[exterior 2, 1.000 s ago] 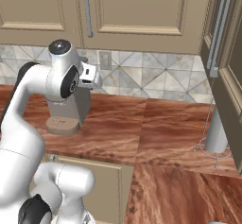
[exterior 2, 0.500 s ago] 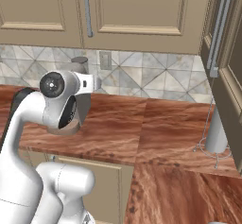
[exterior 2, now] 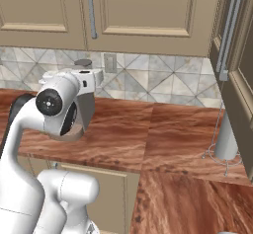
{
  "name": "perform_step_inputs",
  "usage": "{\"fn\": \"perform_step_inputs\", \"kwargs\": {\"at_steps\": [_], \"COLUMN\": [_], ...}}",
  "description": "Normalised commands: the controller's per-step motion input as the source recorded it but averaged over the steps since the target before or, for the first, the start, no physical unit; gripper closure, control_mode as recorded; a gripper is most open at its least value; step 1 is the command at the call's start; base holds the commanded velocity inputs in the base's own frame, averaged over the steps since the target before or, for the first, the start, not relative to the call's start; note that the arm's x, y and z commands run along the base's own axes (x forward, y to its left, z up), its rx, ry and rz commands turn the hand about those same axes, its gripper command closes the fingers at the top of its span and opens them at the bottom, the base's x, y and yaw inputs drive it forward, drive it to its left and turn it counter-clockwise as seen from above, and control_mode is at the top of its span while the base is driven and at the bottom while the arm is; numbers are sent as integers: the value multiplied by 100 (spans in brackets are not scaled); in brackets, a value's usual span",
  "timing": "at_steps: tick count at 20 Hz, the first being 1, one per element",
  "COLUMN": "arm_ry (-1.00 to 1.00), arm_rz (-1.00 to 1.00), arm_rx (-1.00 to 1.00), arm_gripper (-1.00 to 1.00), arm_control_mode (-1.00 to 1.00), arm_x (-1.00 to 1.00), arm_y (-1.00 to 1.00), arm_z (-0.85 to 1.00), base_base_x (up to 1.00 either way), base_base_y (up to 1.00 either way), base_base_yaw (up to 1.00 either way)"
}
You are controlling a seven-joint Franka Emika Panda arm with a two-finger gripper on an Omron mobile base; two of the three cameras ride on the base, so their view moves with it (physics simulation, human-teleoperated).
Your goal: Get the candle and the beer from the cabinet and move them to the dining counter.
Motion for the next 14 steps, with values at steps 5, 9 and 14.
{"fn": "perform_step_inputs", "kwargs": {"at_steps": [5,9,14], "arm_ry": [-13,-10,-15], "arm_rz": [0,0,0], "arm_rx": [0,0,0], "arm_gripper": [-100,-100,-100], "arm_control_mode": [-100,-100,-100], "arm_x": [0,0,0], "arm_y": [0,0,0], "arm_z": [74,64,24], "base_base_x": [0,0,0], "base_base_y": [0,0,0], "base_base_yaw": [0,0,0]}}
